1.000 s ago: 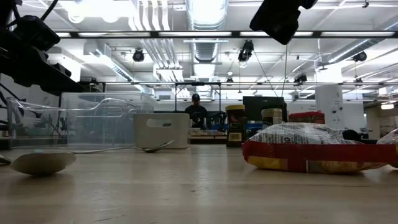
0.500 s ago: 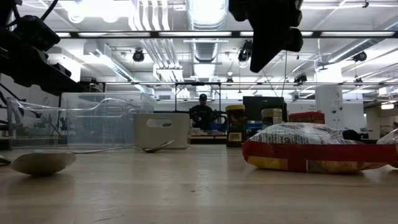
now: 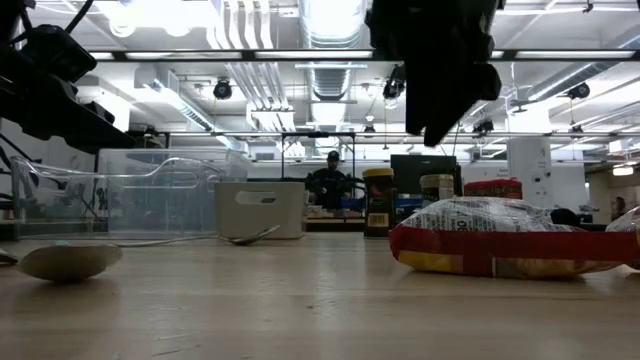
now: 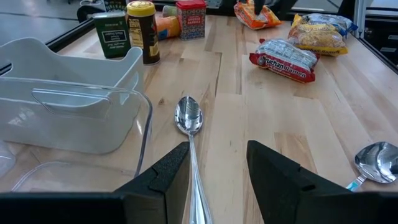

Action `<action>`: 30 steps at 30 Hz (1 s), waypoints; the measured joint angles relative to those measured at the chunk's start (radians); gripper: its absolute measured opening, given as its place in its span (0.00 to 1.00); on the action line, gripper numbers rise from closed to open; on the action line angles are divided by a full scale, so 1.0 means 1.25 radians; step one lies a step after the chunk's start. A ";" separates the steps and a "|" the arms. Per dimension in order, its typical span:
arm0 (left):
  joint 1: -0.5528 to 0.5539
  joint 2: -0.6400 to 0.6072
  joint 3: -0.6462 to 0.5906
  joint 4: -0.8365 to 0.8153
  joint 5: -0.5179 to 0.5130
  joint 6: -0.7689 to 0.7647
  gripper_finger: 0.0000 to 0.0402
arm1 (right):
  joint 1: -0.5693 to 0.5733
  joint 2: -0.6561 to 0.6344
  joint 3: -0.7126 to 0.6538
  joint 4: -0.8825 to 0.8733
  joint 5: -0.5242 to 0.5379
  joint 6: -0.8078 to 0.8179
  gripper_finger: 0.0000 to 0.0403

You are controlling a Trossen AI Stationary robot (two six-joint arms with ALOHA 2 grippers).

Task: Pick & Place Food Item
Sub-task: Put the red noodle pack into the gray bin

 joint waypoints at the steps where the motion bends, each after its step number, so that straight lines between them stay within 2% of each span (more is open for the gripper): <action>1: 0.000 0.000 0.000 0.000 0.000 0.000 0.41 | 0.000 0.004 -0.005 0.002 0.000 0.004 0.59; 5: 0.000 0.000 0.000 0.000 0.000 0.000 0.41 | 0.000 0.025 -0.016 0.007 0.018 0.006 0.72; 9: 0.000 0.000 0.000 0.000 0.000 0.000 0.41 | -0.001 0.031 -0.019 0.021 0.057 0.006 0.80; 22: 0.000 0.000 0.000 0.000 0.000 0.000 0.41 | 0.000 0.062 -0.066 0.066 0.057 0.042 0.82; 30: 0.000 0.000 0.000 0.000 0.000 0.000 0.41 | 0.000 0.119 -0.067 0.078 -0.024 0.070 0.82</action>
